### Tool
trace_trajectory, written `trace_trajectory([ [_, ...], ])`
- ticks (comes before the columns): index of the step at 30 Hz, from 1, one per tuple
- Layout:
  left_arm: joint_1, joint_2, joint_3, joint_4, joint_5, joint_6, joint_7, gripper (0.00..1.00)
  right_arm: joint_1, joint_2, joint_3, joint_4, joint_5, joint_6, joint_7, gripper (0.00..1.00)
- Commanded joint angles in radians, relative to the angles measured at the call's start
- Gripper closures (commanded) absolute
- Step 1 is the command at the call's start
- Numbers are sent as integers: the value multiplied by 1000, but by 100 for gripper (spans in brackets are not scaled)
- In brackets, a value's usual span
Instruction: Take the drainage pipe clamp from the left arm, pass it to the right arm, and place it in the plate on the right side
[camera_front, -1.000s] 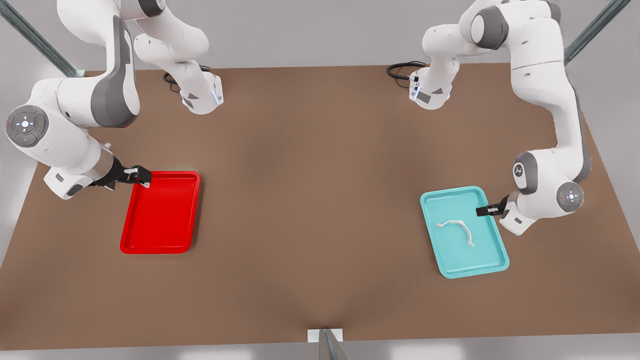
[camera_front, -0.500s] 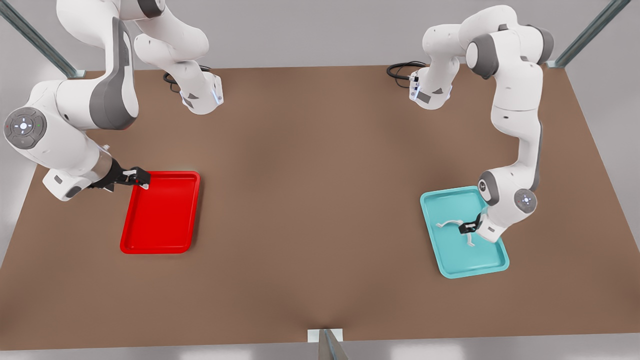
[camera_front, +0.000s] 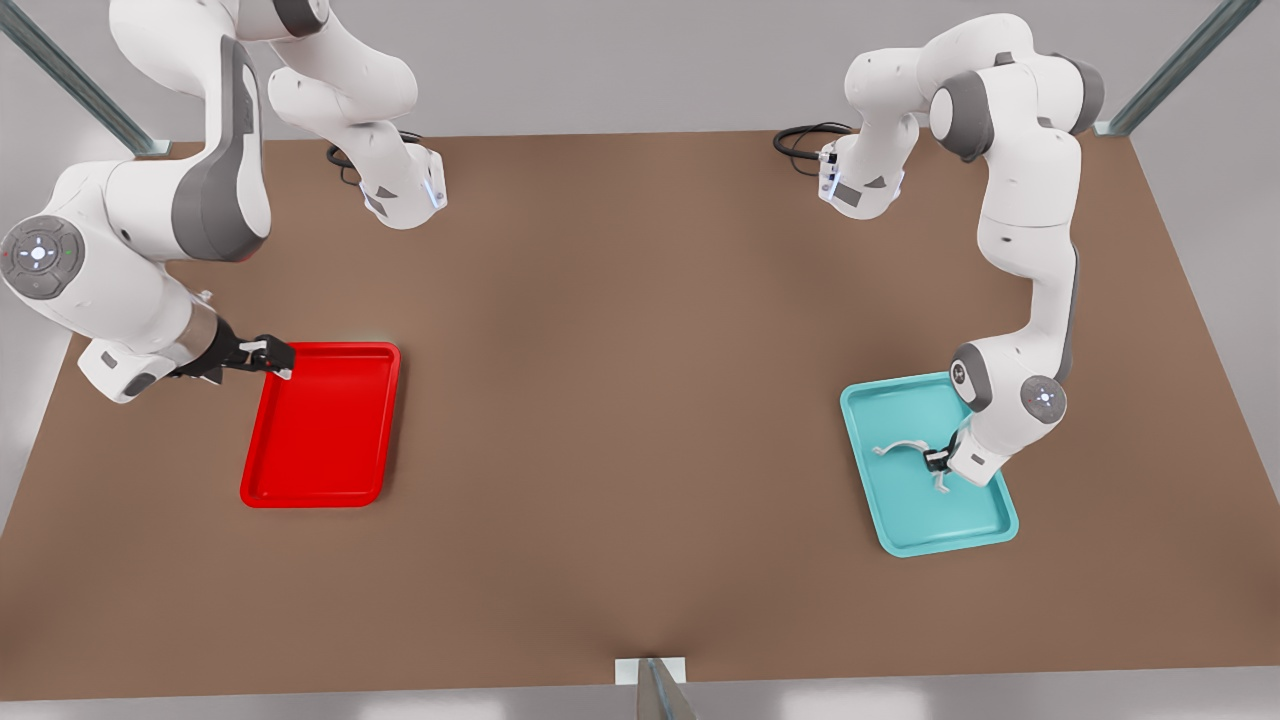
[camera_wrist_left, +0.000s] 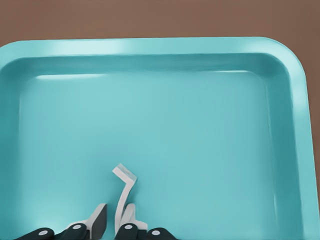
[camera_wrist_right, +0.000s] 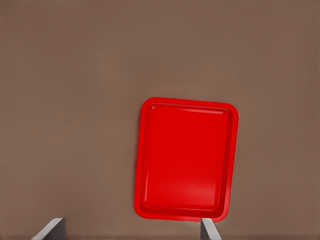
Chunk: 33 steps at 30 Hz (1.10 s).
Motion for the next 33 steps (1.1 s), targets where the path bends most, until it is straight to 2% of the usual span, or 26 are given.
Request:
trace_trajectory([
  [1, 0, 1, 0, 0, 0, 6, 26, 68, -1, -1, 0, 1, 2, 1, -21, 0],
  [3, 0, 1, 0, 0, 0, 6, 26, 70, -1, -1, 0, 1, 2, 1, -21, 0],
  [5, 0, 1, 1, 0, 0, 6, 26, 79, -2, -1, -2, 1, 2, 1, -21, 0],
  [10, -2, -5, 0, 16, 0, -8, 16, 79, -5, 2, 0, 1, 2, 1, -22, 0],
  [14, -51, -31, -2, 175, 1, -322, -185, 79, -4, 4, 0, 1, 2, -1, -19, 0],
  [18, -216, -34, -6, 387, -25, -611, -723, 79, 5, 47, 9, 2, 3, 19, -6, 0],
  [21, -359, -33, -6, 418, -72, -614, -1265, 79, 5, 101, 11, 44, 74, 54, -3, 0],
  [25, -492, -20, -17, 491, -132, -611, -1724, 79, 76, 174, 12, 113, 98, 74, 142, 0],
  [27, -500, -13, -106, 530, -132, -540, -1971, 79, 107, 196, 12, 126, 104, 88, 185, 0],
  [29, -502, -3, -176, 543, -132, -448, -1998, 79, 116, 219, 34, 128, 104, 119, 231, 0],
  [31, -526, 39, -218, 605, -131, -356, -1963, 79, 117, 237, 93, 128, 97, 139, 362, 0],
  [33, -534, 43, -242, 612, -129, -309, -1909, 79, 179, 246, 93, 128, 94, 156, 517, 0],
])
